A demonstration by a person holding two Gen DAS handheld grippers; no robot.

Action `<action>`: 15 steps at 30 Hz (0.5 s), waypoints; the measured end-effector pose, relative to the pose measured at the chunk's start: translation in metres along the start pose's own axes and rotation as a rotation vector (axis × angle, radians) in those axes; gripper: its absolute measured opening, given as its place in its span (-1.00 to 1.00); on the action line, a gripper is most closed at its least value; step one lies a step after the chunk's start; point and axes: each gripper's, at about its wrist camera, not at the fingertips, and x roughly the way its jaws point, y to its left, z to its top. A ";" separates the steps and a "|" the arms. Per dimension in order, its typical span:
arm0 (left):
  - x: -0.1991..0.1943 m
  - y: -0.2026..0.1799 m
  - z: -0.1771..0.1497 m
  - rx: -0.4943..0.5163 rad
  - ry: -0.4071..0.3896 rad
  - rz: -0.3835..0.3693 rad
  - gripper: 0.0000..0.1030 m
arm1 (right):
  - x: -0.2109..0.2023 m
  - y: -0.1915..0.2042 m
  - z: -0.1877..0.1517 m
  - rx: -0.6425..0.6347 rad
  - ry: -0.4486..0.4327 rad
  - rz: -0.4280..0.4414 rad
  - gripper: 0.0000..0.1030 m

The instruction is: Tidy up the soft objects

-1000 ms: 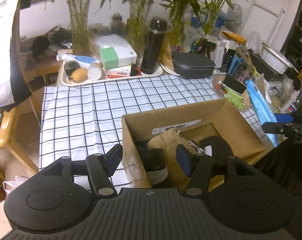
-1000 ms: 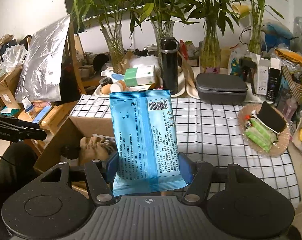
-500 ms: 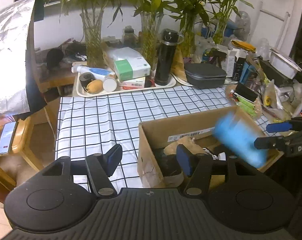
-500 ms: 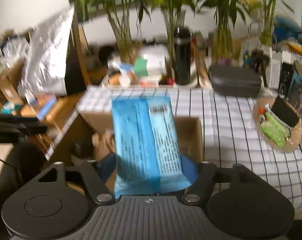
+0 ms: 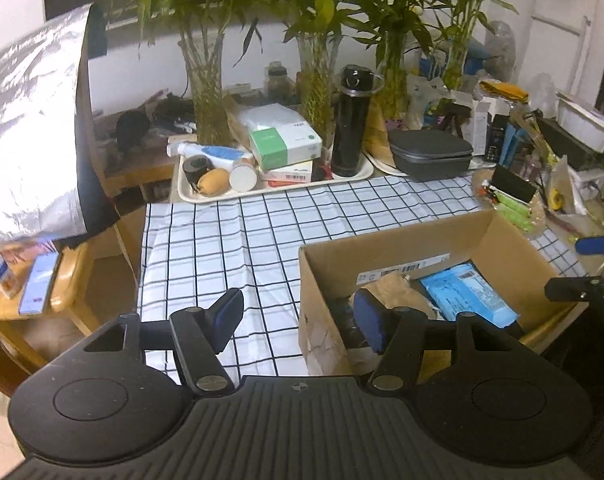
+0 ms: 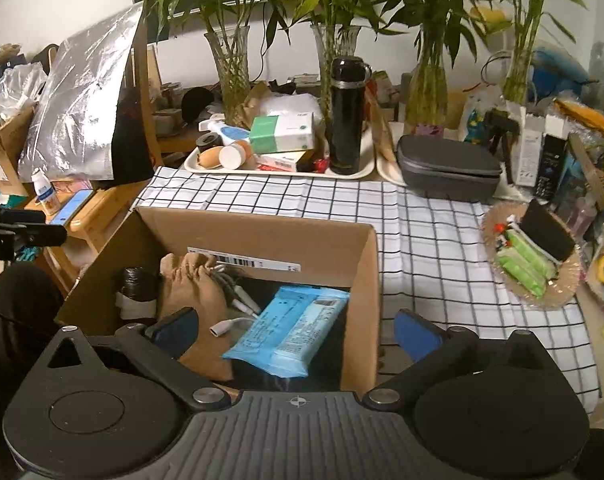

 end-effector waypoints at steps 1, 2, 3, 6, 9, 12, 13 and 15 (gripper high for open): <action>-0.002 -0.002 0.000 0.007 -0.001 0.005 0.34 | -0.002 0.001 -0.001 -0.010 -0.009 -0.010 1.00; -0.003 -0.004 -0.001 0.014 -0.001 0.006 0.45 | -0.004 0.002 -0.002 -0.017 -0.017 -0.018 1.00; -0.005 -0.006 -0.001 0.022 -0.007 0.004 0.48 | -0.006 0.004 -0.002 -0.025 -0.027 -0.027 1.00; -0.008 -0.008 -0.004 0.022 -0.032 0.015 0.56 | -0.014 0.007 -0.004 -0.047 -0.058 -0.051 1.00; -0.012 -0.009 -0.006 0.011 -0.065 0.015 1.00 | -0.019 0.010 -0.006 -0.056 -0.078 -0.060 1.00; -0.013 -0.012 -0.009 0.039 -0.051 0.024 1.00 | -0.022 0.011 -0.007 -0.062 -0.075 -0.057 1.00; -0.011 -0.013 -0.010 0.048 -0.027 0.023 1.00 | -0.023 0.012 -0.008 -0.066 -0.071 -0.055 1.00; -0.009 -0.014 -0.013 0.049 -0.003 0.011 1.00 | -0.024 0.014 -0.011 -0.073 -0.053 -0.059 1.00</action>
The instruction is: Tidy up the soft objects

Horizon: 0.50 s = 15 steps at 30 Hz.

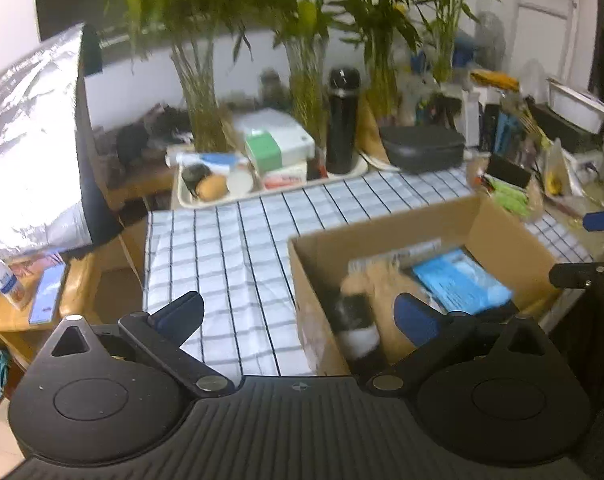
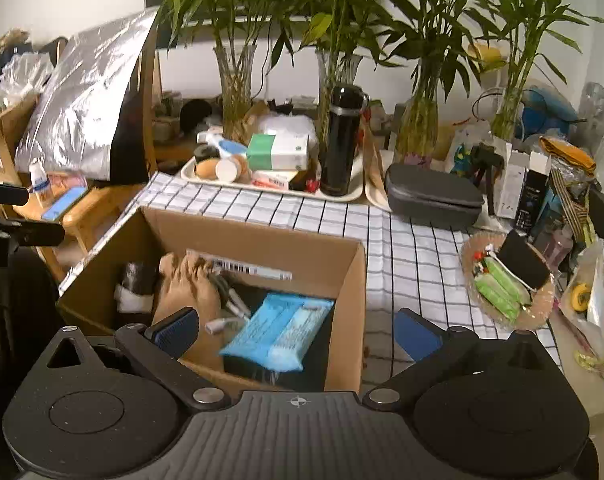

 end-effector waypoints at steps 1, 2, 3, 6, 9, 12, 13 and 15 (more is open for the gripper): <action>0.001 0.000 -0.002 -0.004 0.012 -0.004 1.00 | 0.000 0.001 -0.002 -0.002 0.011 -0.002 1.00; 0.000 0.000 -0.004 -0.010 0.018 -0.004 1.00 | 0.000 0.002 -0.003 -0.003 0.021 -0.004 1.00; 0.000 0.000 -0.006 -0.019 0.025 -0.001 1.00 | 0.001 0.003 -0.005 -0.003 0.033 -0.005 1.00; 0.002 -0.001 -0.011 -0.025 0.066 0.020 1.00 | 0.002 0.008 -0.011 -0.010 0.063 -0.006 1.00; 0.003 -0.002 -0.015 -0.024 0.088 0.022 1.00 | 0.007 0.011 -0.016 -0.019 0.117 -0.022 1.00; 0.005 -0.005 -0.017 -0.011 0.105 0.032 1.00 | 0.010 0.015 -0.020 -0.030 0.145 -0.035 1.00; 0.006 -0.006 -0.017 -0.008 0.113 0.034 1.00 | 0.011 0.016 -0.020 -0.030 0.154 -0.038 1.00; 0.007 -0.008 -0.019 -0.007 0.131 0.030 1.00 | 0.014 0.017 -0.022 -0.027 0.172 -0.044 1.00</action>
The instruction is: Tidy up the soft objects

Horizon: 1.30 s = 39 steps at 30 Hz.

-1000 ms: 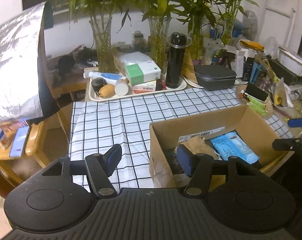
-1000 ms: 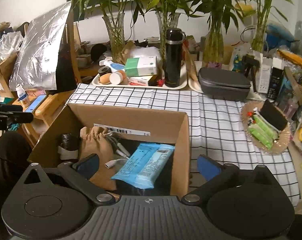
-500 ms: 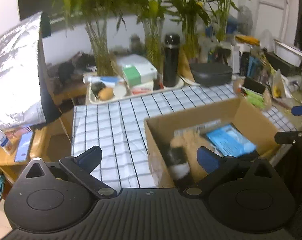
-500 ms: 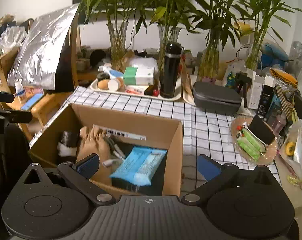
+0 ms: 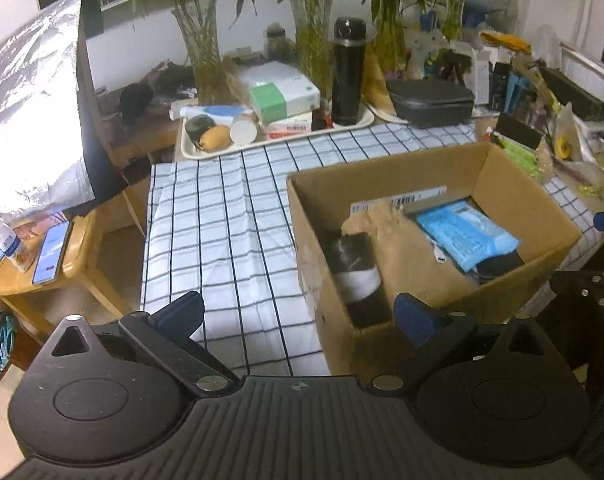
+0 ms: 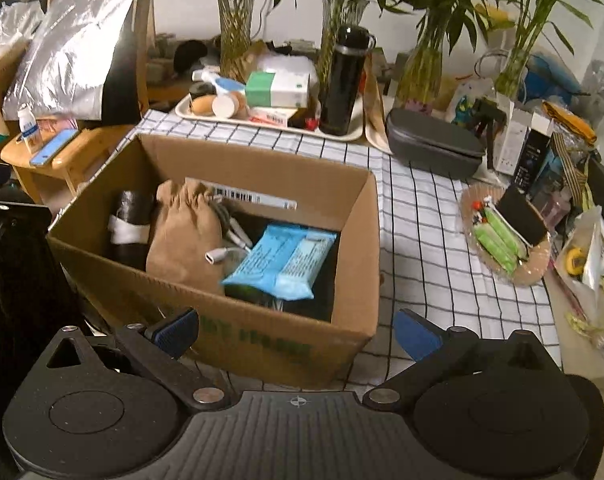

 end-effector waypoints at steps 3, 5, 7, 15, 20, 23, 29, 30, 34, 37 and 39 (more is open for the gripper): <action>0.002 -0.002 -0.003 0.006 0.016 -0.007 1.00 | 0.003 0.002 0.000 -0.003 0.025 0.000 1.00; 0.003 -0.004 -0.004 0.015 0.023 -0.001 1.00 | 0.005 0.003 -0.001 -0.007 0.035 -0.002 1.00; 0.003 -0.006 -0.004 0.021 0.030 -0.002 1.00 | 0.007 0.004 -0.001 -0.010 0.047 -0.011 1.00; 0.008 -0.007 -0.004 0.018 0.064 -0.003 1.00 | 0.010 0.002 -0.003 -0.003 0.062 -0.005 1.00; 0.006 -0.009 -0.005 0.025 0.058 -0.004 1.00 | 0.010 0.001 -0.002 -0.003 0.059 -0.008 1.00; 0.006 -0.011 -0.004 0.030 0.056 0.004 1.00 | 0.010 0.000 -0.002 0.003 0.059 -0.009 1.00; 0.007 -0.011 -0.004 0.025 0.059 0.010 1.00 | 0.010 -0.001 -0.002 0.006 0.060 -0.007 1.00; 0.007 -0.010 -0.004 0.025 0.058 0.009 1.00 | 0.010 -0.002 -0.002 0.007 0.060 -0.006 1.00; 0.007 -0.009 -0.004 0.022 0.059 0.007 1.00 | 0.011 -0.002 -0.002 0.008 0.059 -0.006 1.00; 0.007 -0.009 -0.004 0.023 0.058 0.007 1.00 | 0.011 -0.002 -0.002 0.008 0.059 -0.005 1.00; 0.007 -0.009 -0.004 0.024 0.060 0.005 1.00 | 0.011 -0.002 -0.002 0.007 0.060 -0.005 1.00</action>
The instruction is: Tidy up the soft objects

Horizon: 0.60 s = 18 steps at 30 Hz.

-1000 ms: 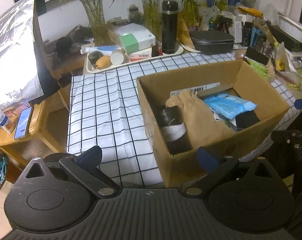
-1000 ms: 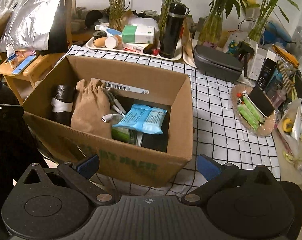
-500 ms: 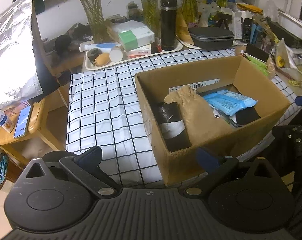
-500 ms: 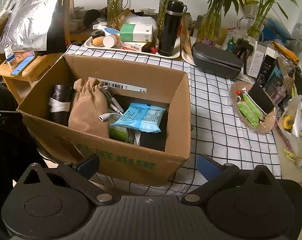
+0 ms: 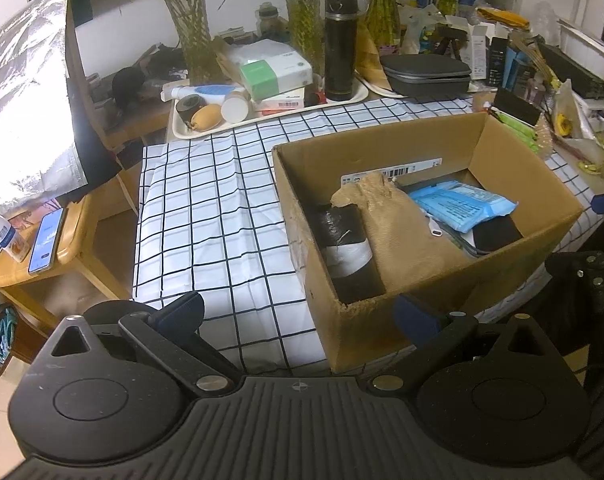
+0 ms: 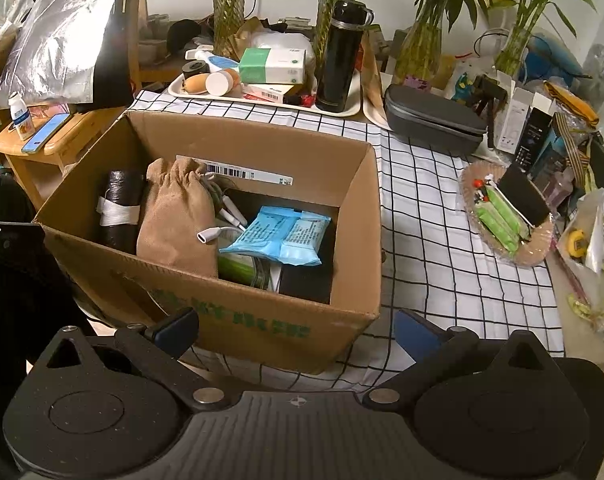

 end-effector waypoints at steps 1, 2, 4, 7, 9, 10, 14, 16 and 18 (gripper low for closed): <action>0.000 0.000 0.000 -0.001 0.002 -0.002 1.00 | 0.000 0.000 0.000 0.000 0.000 0.000 1.00; 0.000 0.000 0.000 -0.001 0.002 -0.004 1.00 | 0.000 0.000 0.000 0.001 0.000 0.000 1.00; 0.000 -0.001 0.000 -0.003 0.003 -0.005 1.00 | 0.000 0.000 0.000 0.002 0.000 0.001 1.00; 0.000 -0.001 0.000 -0.003 0.002 -0.006 1.00 | 0.000 -0.001 0.000 0.002 -0.001 -0.001 1.00; 0.000 -0.001 0.000 -0.003 0.003 -0.005 1.00 | 0.001 -0.001 0.001 0.004 -0.001 -0.001 1.00; 0.000 -0.001 0.000 -0.003 0.003 -0.004 1.00 | 0.000 -0.001 0.001 0.004 -0.001 0.000 1.00; 0.000 -0.002 0.000 -0.004 0.005 -0.001 1.00 | 0.000 -0.001 0.001 0.005 -0.001 0.000 1.00; 0.000 -0.002 0.000 -0.003 0.006 0.000 1.00 | 0.000 -0.001 0.001 0.005 0.000 0.000 1.00; 0.000 -0.002 0.000 -0.003 0.006 -0.001 1.00 | 0.000 -0.001 0.001 0.004 -0.001 0.001 1.00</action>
